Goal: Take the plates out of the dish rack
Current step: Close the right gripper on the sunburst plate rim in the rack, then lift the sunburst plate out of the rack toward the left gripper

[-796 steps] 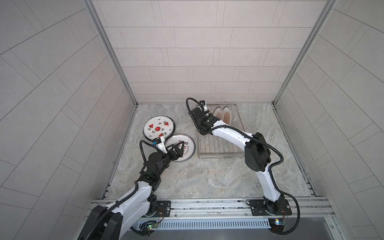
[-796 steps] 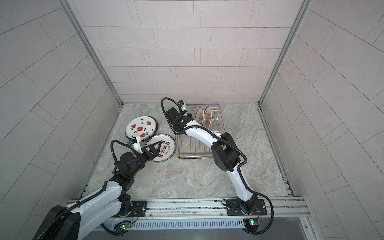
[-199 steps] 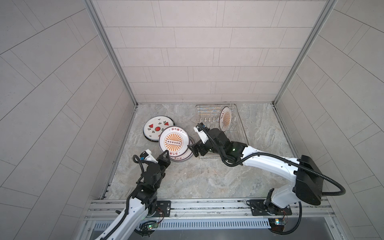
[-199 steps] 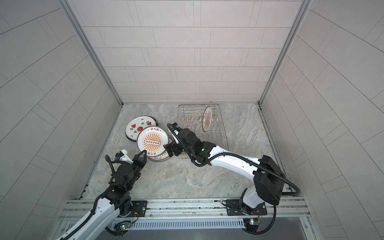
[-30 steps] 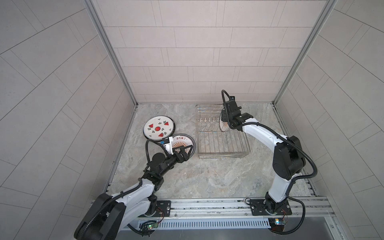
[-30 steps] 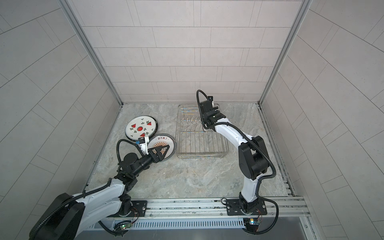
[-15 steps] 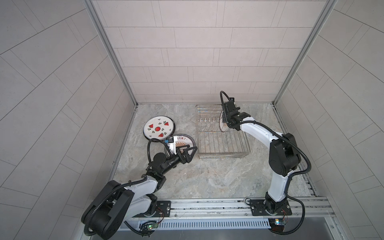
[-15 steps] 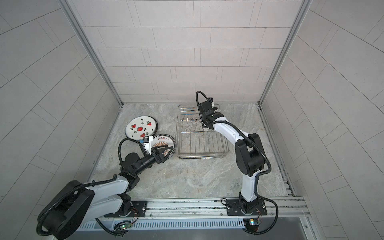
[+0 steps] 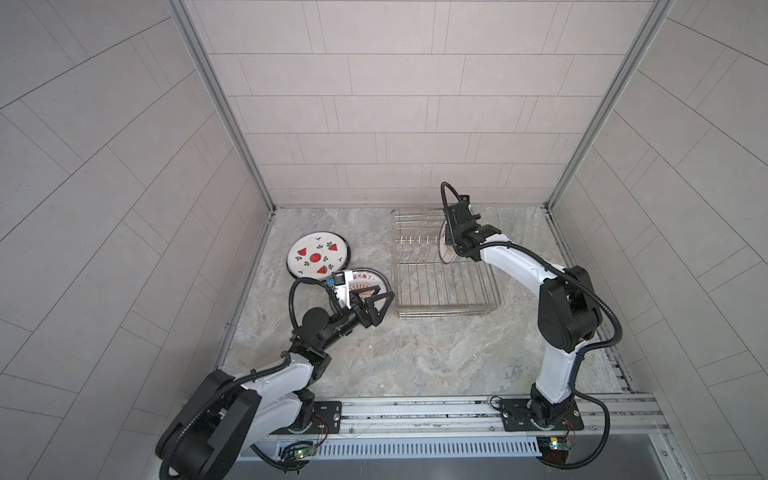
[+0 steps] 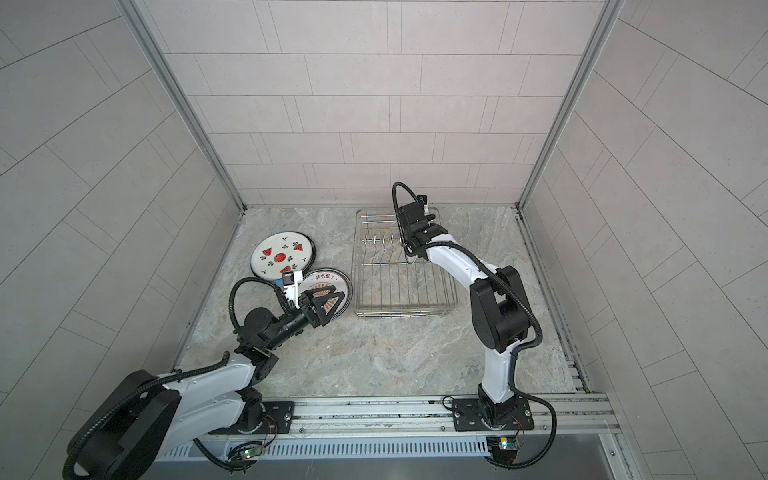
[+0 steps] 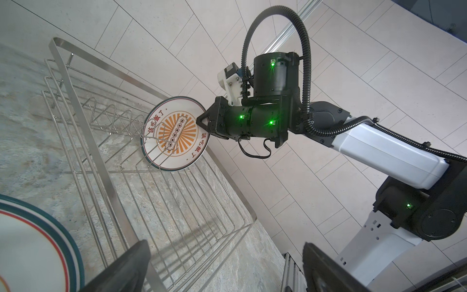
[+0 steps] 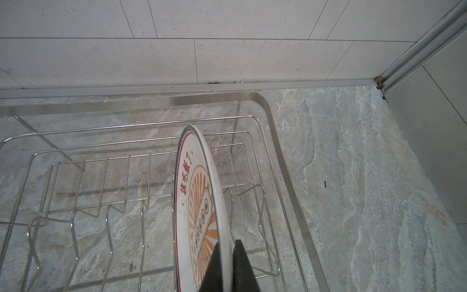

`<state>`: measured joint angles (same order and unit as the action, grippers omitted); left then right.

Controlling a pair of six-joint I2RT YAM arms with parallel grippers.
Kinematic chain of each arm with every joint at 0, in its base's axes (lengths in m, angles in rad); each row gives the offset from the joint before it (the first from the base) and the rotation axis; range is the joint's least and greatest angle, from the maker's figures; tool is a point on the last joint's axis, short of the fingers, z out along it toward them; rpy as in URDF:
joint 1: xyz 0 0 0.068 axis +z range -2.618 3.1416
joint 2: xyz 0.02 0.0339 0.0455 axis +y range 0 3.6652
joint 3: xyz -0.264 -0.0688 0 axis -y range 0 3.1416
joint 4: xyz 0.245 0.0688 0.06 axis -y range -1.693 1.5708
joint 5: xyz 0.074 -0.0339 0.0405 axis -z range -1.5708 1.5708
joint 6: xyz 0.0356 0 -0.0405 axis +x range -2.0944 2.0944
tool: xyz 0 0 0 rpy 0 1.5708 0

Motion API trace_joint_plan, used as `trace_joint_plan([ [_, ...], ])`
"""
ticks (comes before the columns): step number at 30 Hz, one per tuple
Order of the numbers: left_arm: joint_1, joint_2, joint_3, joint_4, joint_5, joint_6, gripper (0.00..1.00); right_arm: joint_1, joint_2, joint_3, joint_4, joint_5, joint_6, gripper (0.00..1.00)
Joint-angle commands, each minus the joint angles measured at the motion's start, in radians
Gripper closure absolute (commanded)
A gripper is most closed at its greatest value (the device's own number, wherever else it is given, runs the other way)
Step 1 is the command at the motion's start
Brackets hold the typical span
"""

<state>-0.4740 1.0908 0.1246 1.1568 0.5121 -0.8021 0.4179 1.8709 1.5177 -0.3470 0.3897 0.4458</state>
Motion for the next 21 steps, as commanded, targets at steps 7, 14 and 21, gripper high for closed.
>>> trace_joint_plan([
  [7, -0.004, -0.027, -0.008, 0.011, -0.004, 0.016, 0.0, 0.033, -0.05, -0.011, 0.011, 0.116, -0.017, 0.92],
  [14, -0.004, -0.039, -0.011, 0.0, -0.009, 0.021, 0.0, 0.053, -0.102, -0.021, 0.001, 0.175, -0.036, 0.93],
  [21, -0.004, -0.055, -0.012, -0.023, -0.023, 0.026, 0.0, 0.053, -0.175, -0.052, 0.005, 0.15, -0.035, 0.93],
])
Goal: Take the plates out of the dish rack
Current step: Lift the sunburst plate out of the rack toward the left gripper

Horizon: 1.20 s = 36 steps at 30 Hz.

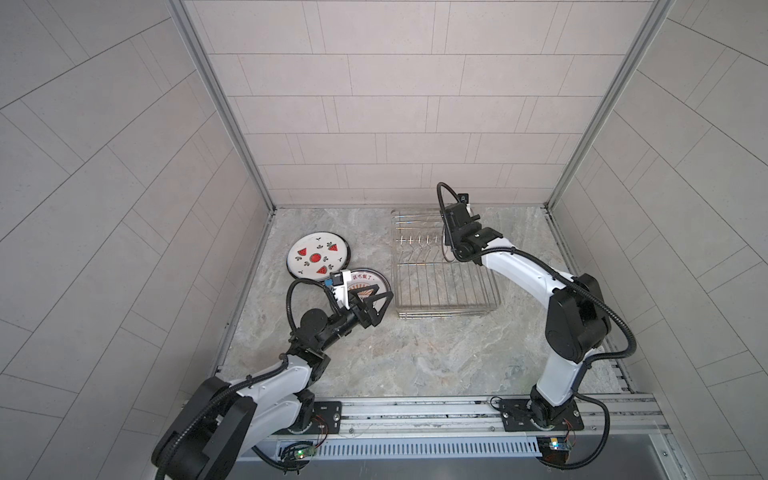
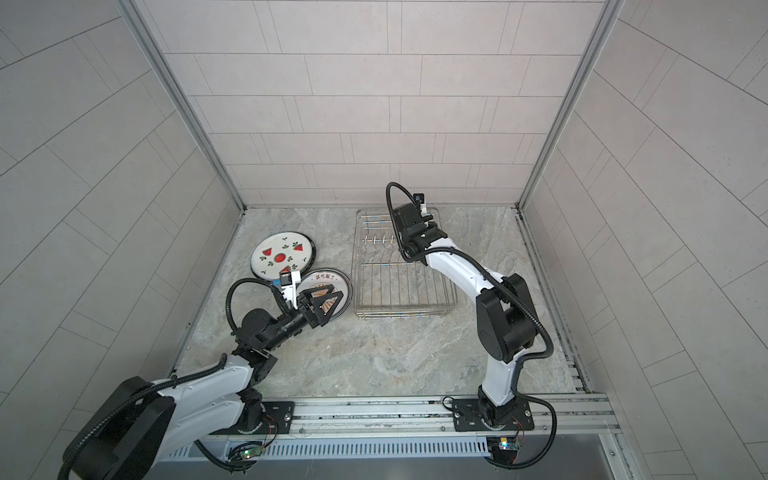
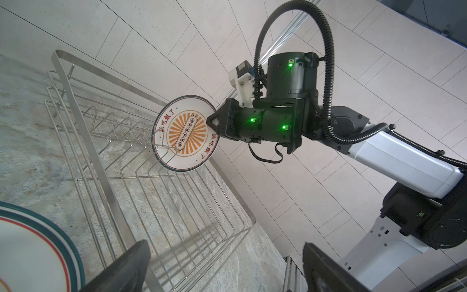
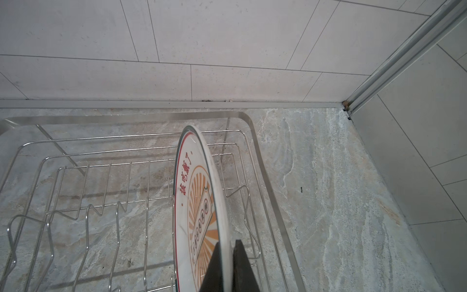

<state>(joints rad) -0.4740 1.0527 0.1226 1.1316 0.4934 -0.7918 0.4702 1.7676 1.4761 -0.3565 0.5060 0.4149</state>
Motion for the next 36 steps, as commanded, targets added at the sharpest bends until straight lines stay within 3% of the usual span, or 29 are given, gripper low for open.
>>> trace_joint_plan([
  [1, -0.004, -0.021, -0.011, 0.002, -0.003, 0.016, 0.0, 0.001, -0.084, -0.017, 0.012, 0.029, -0.001, 0.93],
  [13, -0.005, -0.09, -0.023, -0.054, -0.035, 0.028, 0.0, 0.001, -0.286, -0.157, 0.061, -0.042, 0.01, 0.92],
  [23, -0.005, -0.139, -0.035, -0.093, -0.06, 0.036, 0.0, -0.01, -0.452, -0.287, 0.148, -0.357, 0.04, 0.92],
  [27, -0.006, -0.143, -0.022, -0.1, -0.013, 0.024, 0.0, -0.011, -0.506, -0.331, 0.184, -0.481, 0.066, 0.91],
  [36, -0.008, -0.163, -0.04, -0.087, -0.043, 0.002, 0.0, -0.004, -0.513, -0.379, 0.275, -0.745, 0.133, 0.9],
])
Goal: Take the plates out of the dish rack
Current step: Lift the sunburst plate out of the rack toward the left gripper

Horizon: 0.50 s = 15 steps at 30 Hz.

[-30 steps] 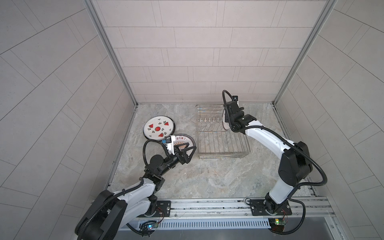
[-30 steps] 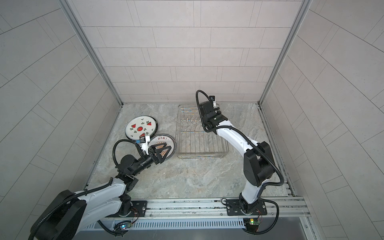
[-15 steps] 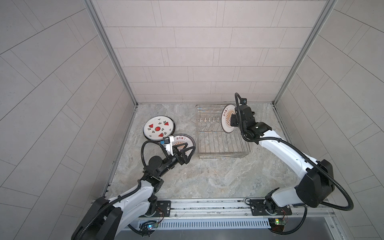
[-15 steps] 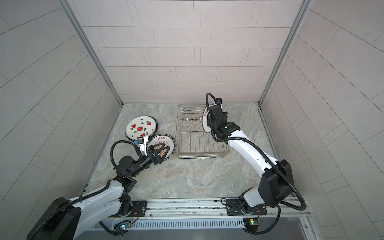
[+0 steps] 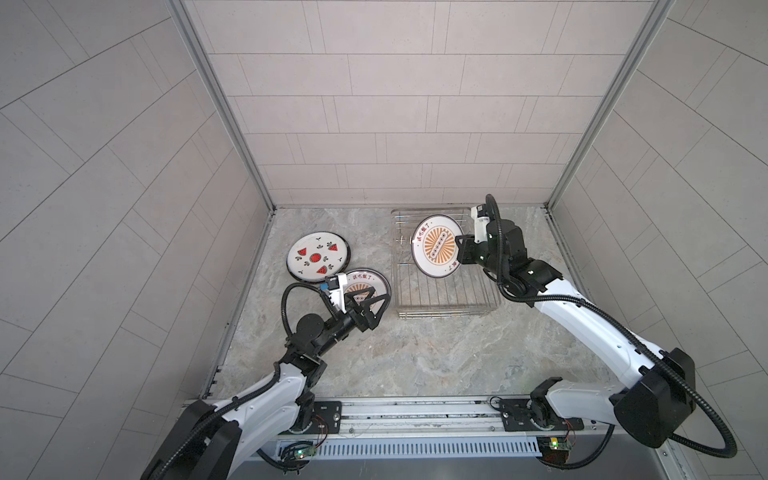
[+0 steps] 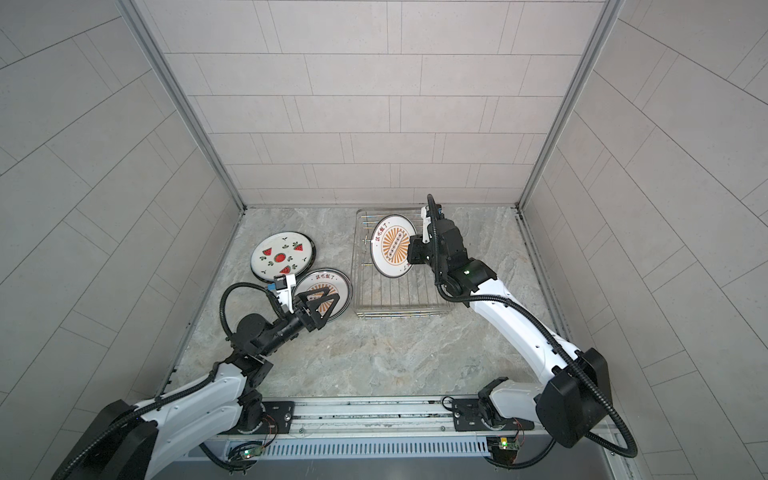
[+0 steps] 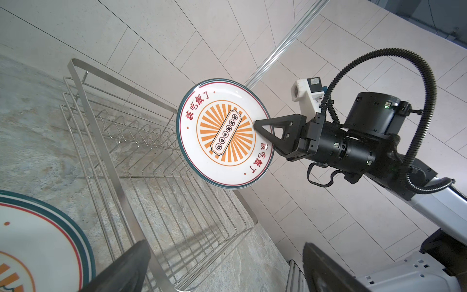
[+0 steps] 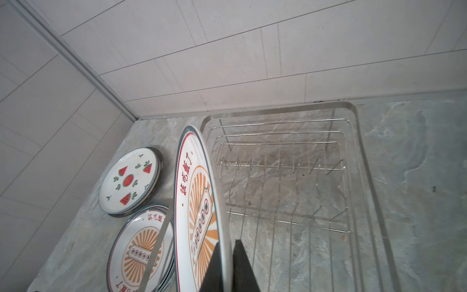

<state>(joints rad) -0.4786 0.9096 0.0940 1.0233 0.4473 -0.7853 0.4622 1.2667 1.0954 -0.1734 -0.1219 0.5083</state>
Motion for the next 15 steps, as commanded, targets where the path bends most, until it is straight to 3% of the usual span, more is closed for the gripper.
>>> trace_joint_plan([
  [1, -0.003, -0.021, -0.014, 0.019, 0.004, -0.016, 0.0, 0.012, -0.007, -0.004, 0.103, -0.129, 0.042, 0.9],
  [15, -0.01, -0.025, -0.021, 0.008, -0.027, -0.127, 0.0, 0.103, 0.088, 0.006, 0.222, -0.283, 0.085, 0.9],
])
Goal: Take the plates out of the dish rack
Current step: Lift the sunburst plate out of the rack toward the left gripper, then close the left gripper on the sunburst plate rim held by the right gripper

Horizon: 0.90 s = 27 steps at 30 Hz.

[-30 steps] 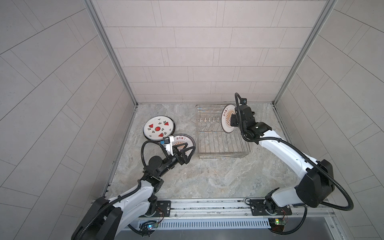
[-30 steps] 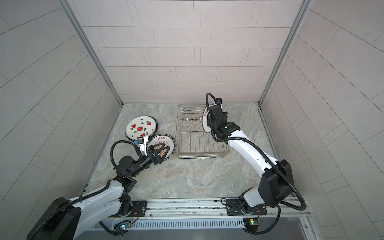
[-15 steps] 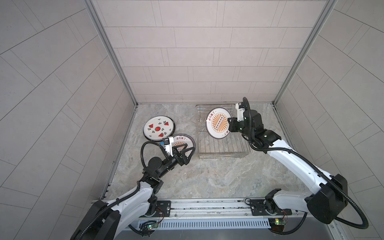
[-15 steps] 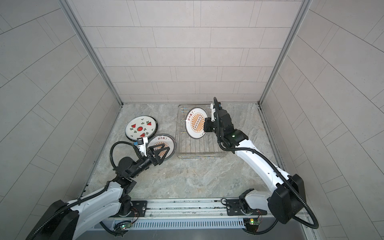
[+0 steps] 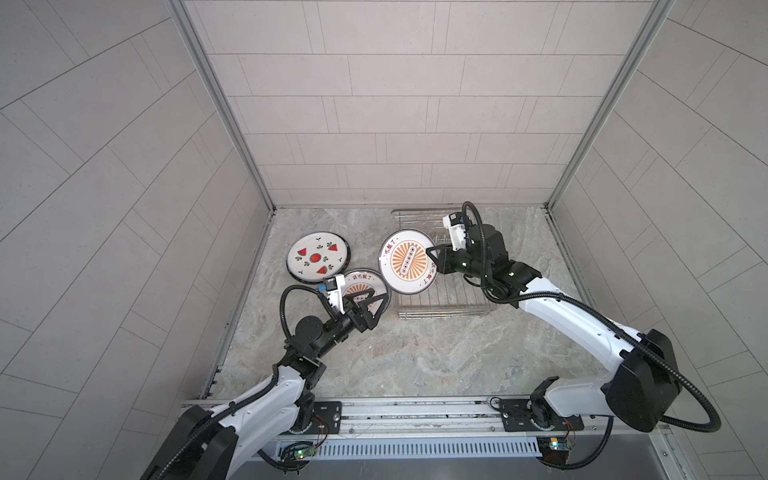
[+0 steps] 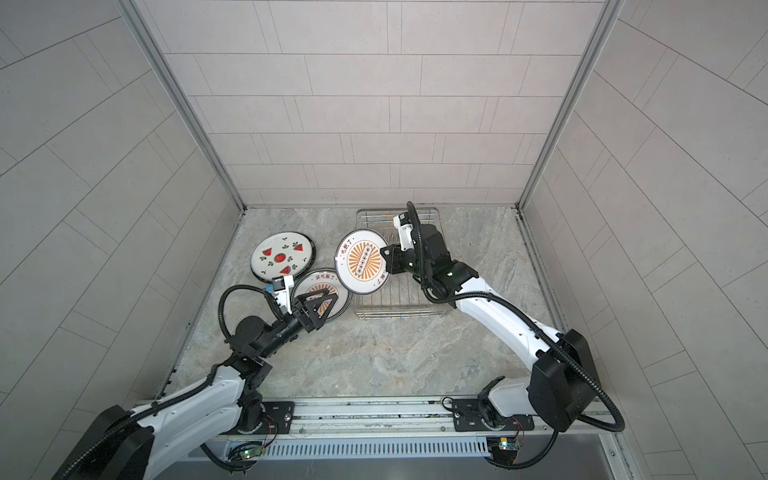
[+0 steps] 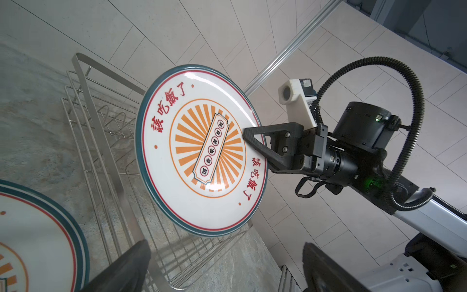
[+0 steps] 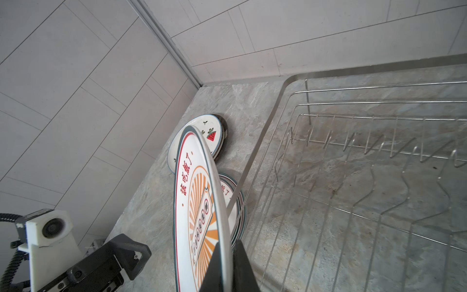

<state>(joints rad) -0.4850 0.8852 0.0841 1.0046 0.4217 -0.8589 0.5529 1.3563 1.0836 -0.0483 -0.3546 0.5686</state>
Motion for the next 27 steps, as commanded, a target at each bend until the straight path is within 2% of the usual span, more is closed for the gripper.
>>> trace_joint_plan([
  [1, -0.003, 0.003, -0.019, 0.059, 0.006, -0.074, 0.0, 0.019, 0.0, 0.017, 0.097, -0.052, 0.025, 0.9],
  [5, -0.004, -0.005, -0.052, 0.105, -0.034, -0.116, 0.02, 0.042, 0.003, 0.009, 0.122, -0.069, 0.029, 0.9],
  [10, -0.003, -0.032, -0.051, 0.043, -0.08, -0.124, 0.15, 0.059, 0.017, -0.005, 0.176, -0.128, 0.057, 0.9],
  [14, -0.003, -0.046, -0.063, 0.055, -0.092, -0.129, 0.19, 0.074, 0.023, -0.005, 0.171, -0.121, 0.052, 0.9],
  [22, -0.003, -0.101, -0.07, -0.012, -0.128, -0.127, 0.41, 0.09, 0.027, -0.029, 0.196, -0.13, 0.061, 0.9],
  [27, -0.001, -0.145, -0.07, -0.044, -0.142, -0.129, 0.44, 0.094, 0.027, -0.046, 0.219, -0.129, 0.071, 0.9],
])
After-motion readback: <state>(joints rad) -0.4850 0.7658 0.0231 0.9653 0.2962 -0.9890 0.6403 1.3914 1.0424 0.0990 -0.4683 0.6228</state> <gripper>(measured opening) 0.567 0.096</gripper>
